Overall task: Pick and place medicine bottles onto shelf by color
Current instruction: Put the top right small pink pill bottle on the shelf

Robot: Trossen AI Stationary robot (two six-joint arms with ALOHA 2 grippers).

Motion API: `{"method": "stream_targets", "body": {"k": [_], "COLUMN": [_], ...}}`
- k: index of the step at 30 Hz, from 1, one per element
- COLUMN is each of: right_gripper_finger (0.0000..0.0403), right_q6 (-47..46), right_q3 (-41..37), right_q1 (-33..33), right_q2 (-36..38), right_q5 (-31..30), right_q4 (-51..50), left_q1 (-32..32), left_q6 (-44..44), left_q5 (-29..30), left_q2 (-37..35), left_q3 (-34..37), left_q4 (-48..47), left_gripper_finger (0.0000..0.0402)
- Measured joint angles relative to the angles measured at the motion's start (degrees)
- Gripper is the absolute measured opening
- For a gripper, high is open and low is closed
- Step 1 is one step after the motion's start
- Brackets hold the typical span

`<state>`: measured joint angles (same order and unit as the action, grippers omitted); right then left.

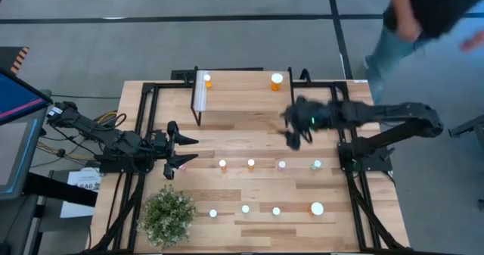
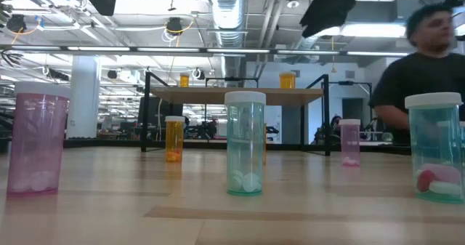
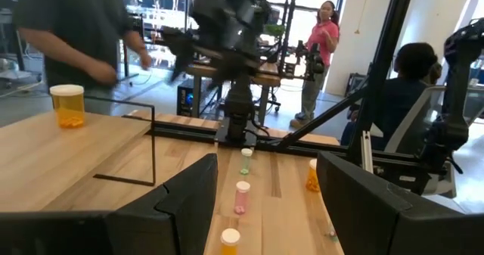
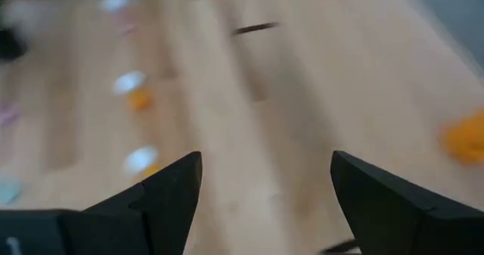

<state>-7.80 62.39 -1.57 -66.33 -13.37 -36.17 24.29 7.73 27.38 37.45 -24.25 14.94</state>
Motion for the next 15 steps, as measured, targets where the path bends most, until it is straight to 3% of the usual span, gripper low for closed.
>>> {"method": "stream_targets", "body": {"k": [7, 15], "right_gripper_finger": [0.0312, 0.0311], "right_q6": [-8.3, -14.7], "right_q3": [-5.8, -6.5], "right_q1": [14.5, 19.2], "right_q2": [-4.2, -14.8], "right_q5": [-1.1, -2.0], "right_q4": [0.5, -2.1], "left_q1": [0.0, 0.0], "left_q6": [0.4, 0.5], "left_q5": [0.0, 0.0], "left_q2": [0.0, 0.0], "left_q3": [0.0, 0.0], "left_q4": [0.0, 0.0], "left_gripper_finger": [0.0215, 0.0215]}}
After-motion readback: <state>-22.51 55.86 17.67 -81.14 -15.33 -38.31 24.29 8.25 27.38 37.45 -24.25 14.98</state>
